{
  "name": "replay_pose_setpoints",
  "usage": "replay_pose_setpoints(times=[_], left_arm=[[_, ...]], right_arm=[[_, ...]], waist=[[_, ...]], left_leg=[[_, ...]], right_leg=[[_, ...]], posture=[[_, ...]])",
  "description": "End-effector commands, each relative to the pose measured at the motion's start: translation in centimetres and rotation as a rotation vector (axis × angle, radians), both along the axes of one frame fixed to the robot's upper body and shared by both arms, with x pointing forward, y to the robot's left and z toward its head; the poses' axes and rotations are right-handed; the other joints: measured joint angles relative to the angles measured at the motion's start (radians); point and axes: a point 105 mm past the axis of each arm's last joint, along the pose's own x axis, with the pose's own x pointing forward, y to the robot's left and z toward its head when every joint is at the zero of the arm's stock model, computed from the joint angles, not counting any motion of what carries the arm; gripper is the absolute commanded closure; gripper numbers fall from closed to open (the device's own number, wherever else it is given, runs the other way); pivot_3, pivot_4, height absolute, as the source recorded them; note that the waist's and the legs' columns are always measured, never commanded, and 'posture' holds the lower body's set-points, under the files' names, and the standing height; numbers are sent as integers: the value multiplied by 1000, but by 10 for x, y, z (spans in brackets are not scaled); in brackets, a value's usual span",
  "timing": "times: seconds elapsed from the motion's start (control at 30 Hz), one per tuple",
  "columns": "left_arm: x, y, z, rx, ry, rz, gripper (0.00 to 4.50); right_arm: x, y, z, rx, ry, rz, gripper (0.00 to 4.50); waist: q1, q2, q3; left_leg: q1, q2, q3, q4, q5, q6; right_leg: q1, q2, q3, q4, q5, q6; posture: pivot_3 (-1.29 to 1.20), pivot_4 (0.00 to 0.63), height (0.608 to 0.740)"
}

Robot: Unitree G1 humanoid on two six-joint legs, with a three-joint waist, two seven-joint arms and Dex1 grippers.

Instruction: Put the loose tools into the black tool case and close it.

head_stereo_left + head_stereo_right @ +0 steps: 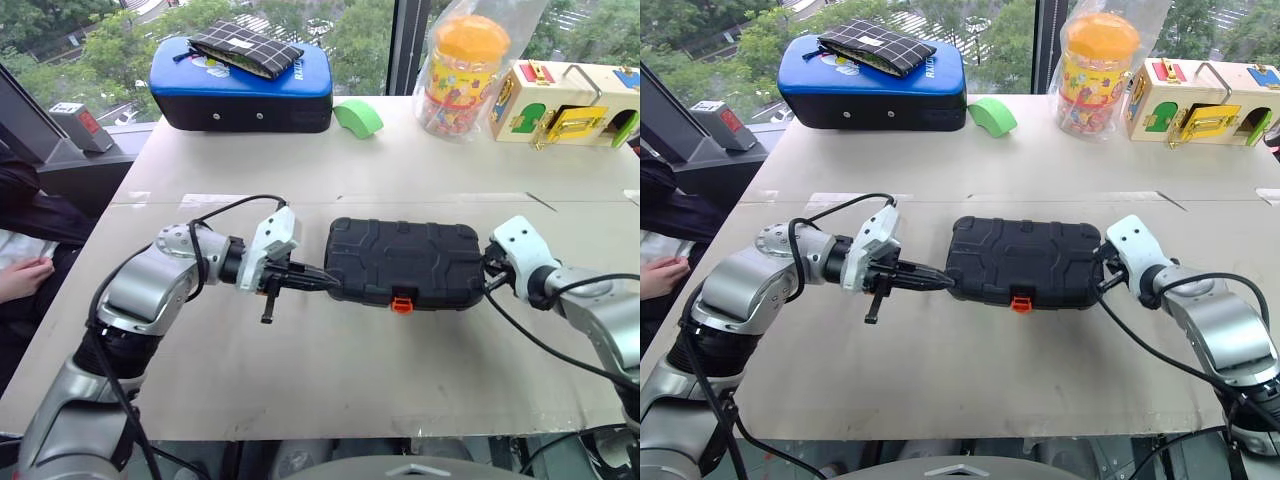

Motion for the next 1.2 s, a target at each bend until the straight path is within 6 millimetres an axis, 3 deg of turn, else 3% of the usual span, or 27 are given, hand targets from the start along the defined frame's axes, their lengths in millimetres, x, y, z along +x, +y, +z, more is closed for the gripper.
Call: replay_pose_setpoints(times=[0.03, 0.1, 0.2, 0.27, 0.33, 0.4, 0.53, 0.63, 0.77, 0.97, 1.1, 1.2], left_arm=[[7, -3, 9, 11, -46, -47, 4415], [7, -3, 9, 13, -42, -60, 4415], [2, -5, 8, 20, -19, -112, 4415], [-2, -6, 6, 26, -8, -148, 4415], [-4, -6, 6, 33, -3, -167, 4415], [-6, -8, 6, 35, -3, -187, 4415], [-4, -13, 5, 34, -22, -192, 4415], [6, -21, 7, 18, -65, -158, 4415], [34, -35, 10, 7, -151, -68, 4415], [55, -52, -2, 74, -184, -68, 4415], [55, -45, -32, 211, -158, -115, 4415], [54, -43, -42, 234, -139, -133, 4415]], right_arm=[[-48, 13, 7, 84, 122, 143, 4500], [-67, 19, 7, 122, 170, 196, 4500], [-96, 45, 7, 222, 222, 338, 4500], [-94, 55, 6, 250, 193, 344, 4500], [-87, 59, 7, 274, 166, 324, 4500], [-67, 56, 6, 275, 104, 233, 4500], [-26, 29, 15, 202, -32, 26, 4500], [-10, 9, 23, 136, -85, -53, 4500], [-5, 5, 27, 105, -102, -49, 4500], [-35, 43, 27, 248, -54, 113, 4500], [-53, 77, 13, 320, 7, 187, 4500], [-56, 91, 3, 336, 35, 191, 4500]], waist=[[14, 1, 0], [13, 1, -1], [3, 1, -1], [-4, 1, -1], [-9, 1, -1], [-9, 1, -1], [-11, 0, -1], [-5, 1, 0], [2, 0, -1], [-12, 1, -1], [-11, 0, -1], [-10, 1, -2]], left_leg=[[-2, 0, -2, 0, 0, 0], [-5, 0, -5, 2, -1, 1], [-5, 0, -3, 3, -1, 2], [-4, 0, -4, 4, -1, 2], [-3, 0, -3, 5, -1, 2], [-1, 0, -1, 6, -1, 2], [0, 0, 0, 6, -1, 2], [1, -1, 3, 6, -1, 2], [1, -2, 0, 5, -1, 2], [0, -1, 0, 3, -1, 2], [1, 1, 0, 3, -1, 3], [4, 1, 2, 4, -1, 3]], right_leg=[[-1, 0, -2, -1, 0, 0], [-1, 1, -4, -2, 0, 0], [-1, 1, -3, -1, 0, 0], [0, 1, -4, 0, 0, 0], [0, 1, -3, 2, 0, 0], [0, 1, -1, 4, 0, 0], [0, 1, 0, 5, 0, 0], [0, 0, 3, 6, 0, 0], [0, 0, 1, 5, 0, 1], [-1, 1, 1, 5, 0, 1], [-1, 3, 2, 5, 0, 0], [1, 3, 3, 6, 0, 1]], posture=[[0, 150, 740], [0, 150, 740], [0, 150, 740], [0, 150, 740], [0, 150, 740], [0, 150, 740], [0, 150, 740], [0, 150, 740], [0, 150, 740], [0, 150, 740], [0, 150, 740], [0, 150, 740]])
